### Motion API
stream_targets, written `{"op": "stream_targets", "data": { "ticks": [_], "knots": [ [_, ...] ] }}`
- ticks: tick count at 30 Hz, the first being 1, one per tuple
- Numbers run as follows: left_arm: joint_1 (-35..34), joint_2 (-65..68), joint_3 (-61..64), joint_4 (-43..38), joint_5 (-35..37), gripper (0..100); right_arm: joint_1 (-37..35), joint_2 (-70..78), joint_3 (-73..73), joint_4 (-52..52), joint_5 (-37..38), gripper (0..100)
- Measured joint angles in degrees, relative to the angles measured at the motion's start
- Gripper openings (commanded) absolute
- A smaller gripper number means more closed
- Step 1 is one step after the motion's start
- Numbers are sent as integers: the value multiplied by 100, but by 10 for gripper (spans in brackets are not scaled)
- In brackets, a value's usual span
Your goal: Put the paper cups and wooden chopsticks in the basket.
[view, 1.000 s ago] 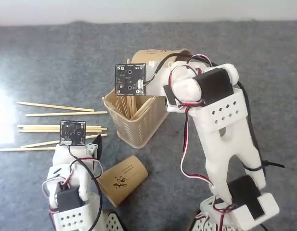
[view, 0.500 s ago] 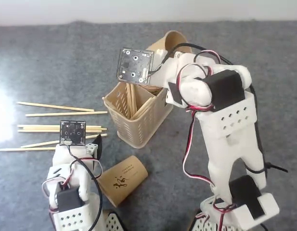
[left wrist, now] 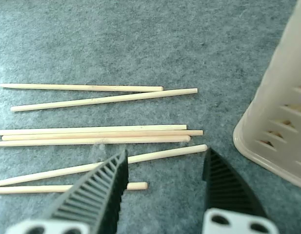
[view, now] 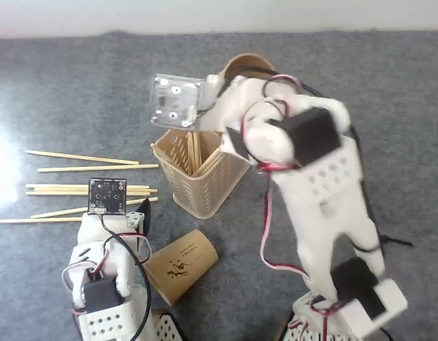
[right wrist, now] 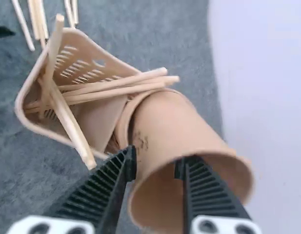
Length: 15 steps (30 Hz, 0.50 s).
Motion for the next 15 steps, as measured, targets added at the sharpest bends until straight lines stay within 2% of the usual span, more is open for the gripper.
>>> {"op": "stream_targets", "data": {
  "ticks": [4, 9, 15],
  "knots": [
    [0, 0, 0, 0, 0, 235, -246, 440, -9, -105, -26, 93],
    [0, 0, 0, 0, 0, 235, -615, 501, -290, -246, -26, 95],
    [0, 0, 0, 0, 0, 235, -589, 536, -1081, -246, -26, 95]
  ]
}}
